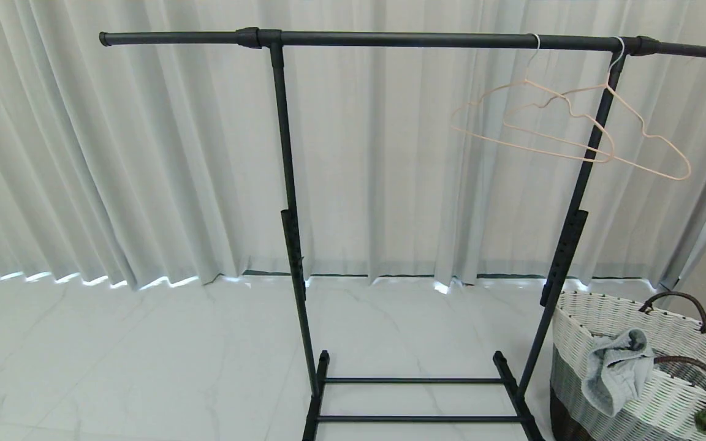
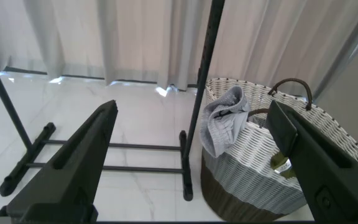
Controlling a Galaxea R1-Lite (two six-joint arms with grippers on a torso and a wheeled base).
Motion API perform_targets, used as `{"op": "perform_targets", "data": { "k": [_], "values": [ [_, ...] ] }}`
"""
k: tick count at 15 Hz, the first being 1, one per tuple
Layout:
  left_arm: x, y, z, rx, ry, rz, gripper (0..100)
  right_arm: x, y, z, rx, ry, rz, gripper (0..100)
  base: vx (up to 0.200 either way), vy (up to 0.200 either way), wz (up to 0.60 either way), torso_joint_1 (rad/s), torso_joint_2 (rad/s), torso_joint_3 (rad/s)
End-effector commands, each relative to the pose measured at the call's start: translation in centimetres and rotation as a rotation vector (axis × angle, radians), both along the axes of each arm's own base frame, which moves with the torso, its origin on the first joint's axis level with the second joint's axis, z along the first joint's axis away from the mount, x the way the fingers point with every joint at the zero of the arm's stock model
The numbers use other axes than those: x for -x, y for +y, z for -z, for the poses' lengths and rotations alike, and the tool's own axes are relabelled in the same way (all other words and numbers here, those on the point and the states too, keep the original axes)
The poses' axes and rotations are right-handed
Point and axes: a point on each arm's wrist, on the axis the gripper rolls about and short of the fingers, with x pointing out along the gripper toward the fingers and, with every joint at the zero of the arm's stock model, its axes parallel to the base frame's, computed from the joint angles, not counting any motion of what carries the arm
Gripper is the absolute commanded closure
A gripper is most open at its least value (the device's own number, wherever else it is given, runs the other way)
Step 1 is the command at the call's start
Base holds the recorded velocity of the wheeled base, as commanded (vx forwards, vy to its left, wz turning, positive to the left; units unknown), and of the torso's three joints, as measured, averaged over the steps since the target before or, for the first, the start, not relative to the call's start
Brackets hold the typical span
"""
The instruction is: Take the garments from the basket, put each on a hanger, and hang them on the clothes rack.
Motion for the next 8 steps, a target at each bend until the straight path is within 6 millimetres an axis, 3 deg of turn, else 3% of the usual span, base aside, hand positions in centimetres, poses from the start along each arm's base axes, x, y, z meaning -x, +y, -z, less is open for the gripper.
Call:
{"op": "perform_targets", "data": {
  "k": [1, 3, 8],
  "values": [
    [-0.01, 0.0, 0.0, 0.0, 0.002, 0.0, 0, 0.0, 0.0, 0.0, 0.0, 0.0, 0.0, 0, 0.0, 0.0, 0.0, 0.0, 0.0, 0.0],
    [-0.01, 0.0, 0.0, 0.0, 0.002, 0.0, 0, 0.0, 0.0, 0.0, 0.0, 0.0, 0.0, 0, 0.0, 0.0, 0.0, 0.0, 0.0, 0.0],
    [-0.02, 0.0, 0.0, -0.001, 0.004, 0.0, 0, 0.0, 0.0, 0.0, 0.0, 0.0, 0.0, 0, 0.0, -0.2, 0.0, 0.001, 0.0, 0.003]
  ]
}}
